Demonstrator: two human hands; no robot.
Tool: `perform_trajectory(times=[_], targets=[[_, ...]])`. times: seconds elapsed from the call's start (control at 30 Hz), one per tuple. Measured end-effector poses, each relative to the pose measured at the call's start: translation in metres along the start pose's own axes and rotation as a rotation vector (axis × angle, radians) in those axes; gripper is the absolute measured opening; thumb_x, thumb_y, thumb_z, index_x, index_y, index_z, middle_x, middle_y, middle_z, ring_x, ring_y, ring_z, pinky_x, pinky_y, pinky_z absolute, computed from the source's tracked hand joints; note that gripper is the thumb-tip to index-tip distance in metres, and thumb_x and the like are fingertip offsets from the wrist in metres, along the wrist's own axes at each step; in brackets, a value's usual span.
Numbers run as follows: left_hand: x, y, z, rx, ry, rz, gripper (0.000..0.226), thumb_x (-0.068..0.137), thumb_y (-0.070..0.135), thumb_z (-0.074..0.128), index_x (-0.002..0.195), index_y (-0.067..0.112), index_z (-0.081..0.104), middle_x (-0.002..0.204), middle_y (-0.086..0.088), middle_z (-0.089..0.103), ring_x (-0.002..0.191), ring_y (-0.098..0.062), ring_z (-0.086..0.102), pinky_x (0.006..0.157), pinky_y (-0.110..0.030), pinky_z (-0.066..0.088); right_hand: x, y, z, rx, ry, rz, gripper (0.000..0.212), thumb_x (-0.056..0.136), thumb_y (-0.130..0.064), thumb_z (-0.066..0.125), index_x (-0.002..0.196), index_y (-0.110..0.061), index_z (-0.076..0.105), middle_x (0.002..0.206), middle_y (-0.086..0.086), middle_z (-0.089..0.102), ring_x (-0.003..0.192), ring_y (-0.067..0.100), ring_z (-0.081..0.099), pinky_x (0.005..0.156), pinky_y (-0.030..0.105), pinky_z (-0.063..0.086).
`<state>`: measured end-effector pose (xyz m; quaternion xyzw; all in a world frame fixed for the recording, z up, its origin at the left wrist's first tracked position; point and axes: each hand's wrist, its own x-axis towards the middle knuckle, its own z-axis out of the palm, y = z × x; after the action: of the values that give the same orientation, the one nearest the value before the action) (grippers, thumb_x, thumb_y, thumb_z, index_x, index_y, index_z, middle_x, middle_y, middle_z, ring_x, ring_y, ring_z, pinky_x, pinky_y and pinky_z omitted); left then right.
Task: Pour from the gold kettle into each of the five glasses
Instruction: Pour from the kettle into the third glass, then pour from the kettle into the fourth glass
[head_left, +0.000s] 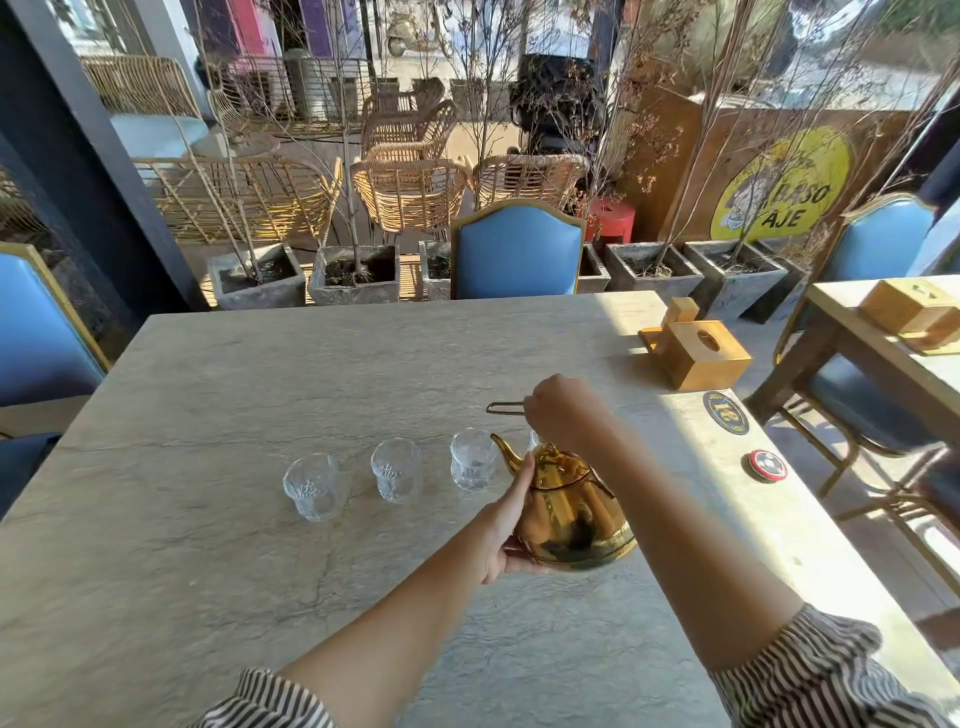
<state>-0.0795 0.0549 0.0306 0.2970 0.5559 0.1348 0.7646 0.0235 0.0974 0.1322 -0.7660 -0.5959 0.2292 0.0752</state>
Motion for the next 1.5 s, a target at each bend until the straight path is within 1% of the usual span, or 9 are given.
perform_trajectory(times=[0.13,0.3,0.47,0.6,0.7,0.9,1.1,1.27,1.5], targets=[[0.004,-0.004,-0.005,0.017,0.041,0.03,0.103,0.055,0.09,0.058,0.124,0.014,0.063,0.108,-0.012,0.07,0.104,-0.031,0.071,0.086,-0.048,0.061,-0.003,0.009,0.008,0.107,0.048,-0.007,0.034,0.094,-0.02,0.042,0.101,0.001,0.067,0.103,0.021,0.068,0.097,0.037,0.063,0.079,0.04,0.049],[0.005,-0.004,-0.009,-0.014,0.073,0.071,0.123,0.027,0.096,0.062,0.119,0.014,0.066,0.11,-0.013,0.073,0.098,-0.03,0.074,0.08,-0.05,0.062,-0.002,0.01,0.012,0.17,0.093,-0.044,0.039,0.098,-0.024,0.045,0.092,0.004,0.071,0.089,0.017,0.073,0.081,0.03,0.07,0.075,0.044,0.06],[-0.001,-0.002,-0.015,-0.051,0.085,0.101,0.121,0.033,0.096,0.063,0.12,0.012,0.065,0.11,-0.014,0.074,0.099,-0.031,0.073,0.079,-0.05,0.063,-0.002,-0.002,0.007,0.137,0.106,-0.107,0.041,0.097,-0.03,0.046,0.087,0.001,0.072,0.084,0.017,0.074,0.071,0.03,0.07,0.066,0.042,0.058],[-0.01,-0.001,-0.026,-0.123,0.085,0.095,0.122,0.031,0.092,0.067,0.121,0.01,0.064,0.113,-0.016,0.073,0.101,-0.033,0.072,0.077,-0.05,0.063,0.0,-0.021,0.008,0.084,0.079,-0.163,0.039,0.097,-0.027,0.047,0.088,0.001,0.073,0.085,0.017,0.074,0.058,0.02,0.056,0.049,0.025,0.042],[-0.018,-0.002,-0.036,-0.145,0.098,0.071,0.111,0.046,0.088,0.064,0.125,0.009,0.061,0.118,-0.018,0.07,0.106,-0.033,0.069,0.076,-0.047,0.064,0.002,-0.037,0.014,0.062,0.047,-0.187,0.037,0.097,-0.024,0.046,0.089,0.0,0.073,0.083,0.015,0.073,0.057,0.018,0.055,0.046,0.023,0.038],[-0.033,-0.003,-0.056,-0.188,0.1,0.028,0.093,0.073,0.08,0.054,0.137,0.012,0.051,0.131,-0.019,0.062,0.109,-0.033,0.064,0.061,-0.039,0.063,0.006,-0.07,0.027,-0.022,-0.047,-0.206,0.034,0.096,-0.022,0.044,0.098,0.002,0.069,0.094,0.017,0.069,0.078,0.027,0.061,0.068,0.037,0.049],[-0.033,-0.007,-0.066,-0.226,0.071,0.021,0.093,0.075,0.083,0.048,0.137,0.014,0.053,0.127,-0.02,0.064,0.101,-0.032,0.066,0.074,-0.045,0.062,0.012,-0.095,0.034,-0.095,-0.073,-0.175,0.026,0.092,-0.017,0.047,0.07,-0.006,0.057,0.066,0.004,0.058,0.056,0.016,0.051,0.051,0.027,0.045],[-0.033,-0.005,-0.064,-0.249,0.028,0.044,0.091,0.076,0.084,0.043,0.138,0.018,0.052,0.131,-0.022,0.062,0.103,-0.034,0.064,0.093,-0.052,0.057,0.011,-0.109,0.024,-0.114,-0.118,-0.192,0.026,0.093,-0.015,0.046,0.068,-0.007,0.051,0.062,0.002,0.052,0.053,0.014,0.048,0.045,0.024,0.037],[-0.038,0.003,-0.06,-0.284,-0.032,0.074,0.091,0.076,0.085,0.04,0.132,0.016,0.055,0.131,-0.023,0.062,0.102,-0.033,0.067,0.094,-0.053,0.056,0.005,-0.122,0.004,-0.127,-0.14,-0.225,0.024,0.09,-0.012,0.048,0.071,-0.006,0.06,0.06,0.004,0.056,0.049,0.015,0.052,0.045,0.023,0.039]])
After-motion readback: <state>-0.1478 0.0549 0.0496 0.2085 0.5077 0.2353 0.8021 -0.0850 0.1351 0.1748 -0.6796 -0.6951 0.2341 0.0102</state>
